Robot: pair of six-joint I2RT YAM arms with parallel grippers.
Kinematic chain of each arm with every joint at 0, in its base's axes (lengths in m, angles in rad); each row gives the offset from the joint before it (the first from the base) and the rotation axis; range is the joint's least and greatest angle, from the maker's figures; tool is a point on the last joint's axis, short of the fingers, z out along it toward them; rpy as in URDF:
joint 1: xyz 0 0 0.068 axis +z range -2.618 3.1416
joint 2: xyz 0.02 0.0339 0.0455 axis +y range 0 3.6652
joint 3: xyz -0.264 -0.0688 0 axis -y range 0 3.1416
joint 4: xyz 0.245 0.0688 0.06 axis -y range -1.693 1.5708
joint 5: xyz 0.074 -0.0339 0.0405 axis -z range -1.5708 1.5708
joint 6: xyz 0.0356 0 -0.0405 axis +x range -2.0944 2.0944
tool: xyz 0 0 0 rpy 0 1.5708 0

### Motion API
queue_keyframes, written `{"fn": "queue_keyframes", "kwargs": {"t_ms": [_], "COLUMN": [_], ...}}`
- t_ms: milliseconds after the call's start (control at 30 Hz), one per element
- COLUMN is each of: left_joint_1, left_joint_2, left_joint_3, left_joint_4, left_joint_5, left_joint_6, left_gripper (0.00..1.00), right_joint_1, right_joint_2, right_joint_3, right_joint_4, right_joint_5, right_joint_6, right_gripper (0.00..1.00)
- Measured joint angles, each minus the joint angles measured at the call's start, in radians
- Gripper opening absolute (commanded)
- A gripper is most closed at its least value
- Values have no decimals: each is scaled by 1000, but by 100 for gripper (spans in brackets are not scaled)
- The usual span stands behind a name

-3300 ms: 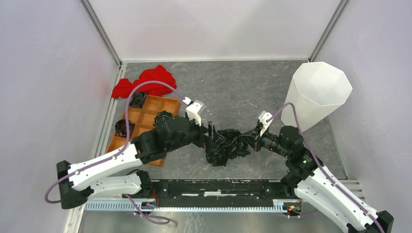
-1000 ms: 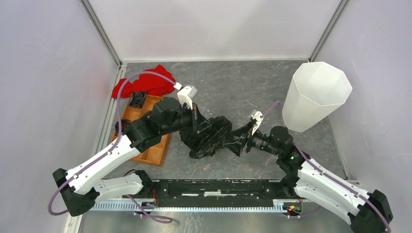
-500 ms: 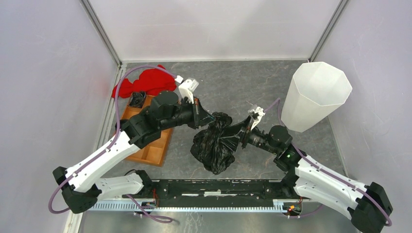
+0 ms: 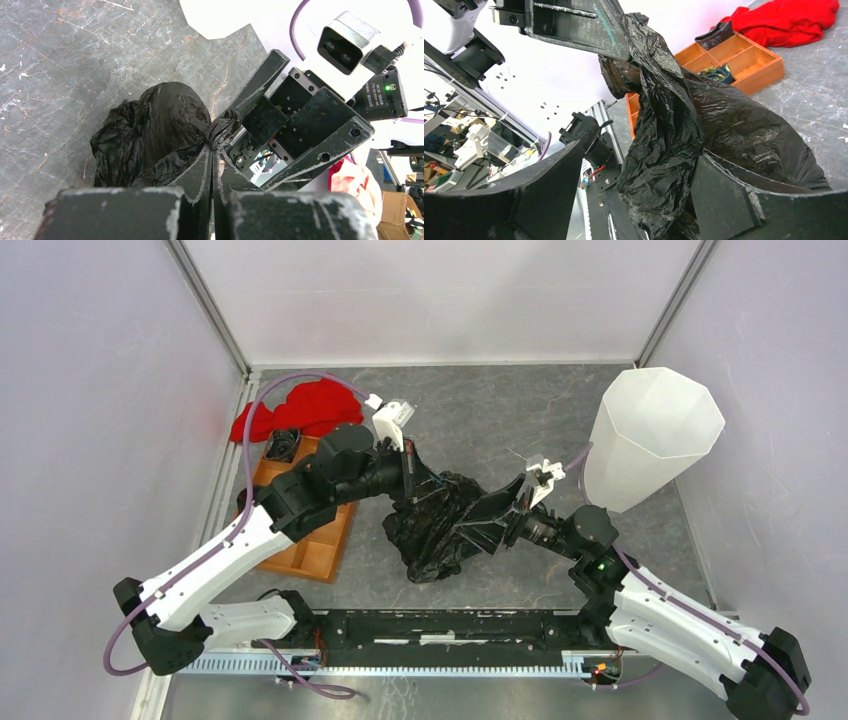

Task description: Put the trash bags into the trash bin

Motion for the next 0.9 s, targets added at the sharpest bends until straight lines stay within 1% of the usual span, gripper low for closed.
{"fn": "queue_keyframes", "kwargs": {"t_ms": [33,100,167,200,233,333,367,400,433,467,500,567,600,633,700,733,800,900], "left_joint_1": [0,0,0,0,0,0,0,0,0,0,0,0,0,0,1,2,8,16], "left_joint_2": [0,0,0,1,1,2,2,2,2,2,2,2,2,1,-3,-7,-19,-32], "left_joint_3": [2,7,12,16,19,29,31,32,32,32,32,32,32,32,27,19,-3,-48], "left_joint_4": [0,0,0,1,1,3,3,2,1,-2,-4,-14,-23,-35,-55,-62,-69,-72], "left_joint_5": [0,0,0,1,1,5,5,5,4,3,1,-18,-35,-61,-119,-149,-189,-234], "left_joint_6": [0,0,0,0,0,0,0,0,0,0,1,13,21,27,37,38,42,40], "left_gripper": [2,2,2,2,2,2,2,2,3,8,15,36,49,60,80,88,99,100], "right_joint_1": [0,0,0,0,2,7,8,8,9,11,12,14,13,13,13,13,12,12], "right_joint_2": [-4,-7,18,40,66,134,144,147,143,129,113,74,64,57,50,43,31,30], "right_joint_3": [-2,-10,-22,-29,-34,-48,-54,-60,-61,-57,-49,8,47,100,152,158,153,118], "right_joint_4": [2,29,87,128,162,221,228,223,205,164,110,-90,-189,-311,-455,-504,-629,-776], "right_joint_5": [1,0,-14,-23,-34,-49,-49,-43,-26,5,41,187,268,384,545,603,719,857], "right_joint_6": [-1,4,24,38,49,68,69,74,68,55,37,-9,-34,-64,-104,-117,-137,-153], "right_gripper": [72,67,64,60,53,23,8,1,0,1,0,0,0,0,0,0,0,0]}}
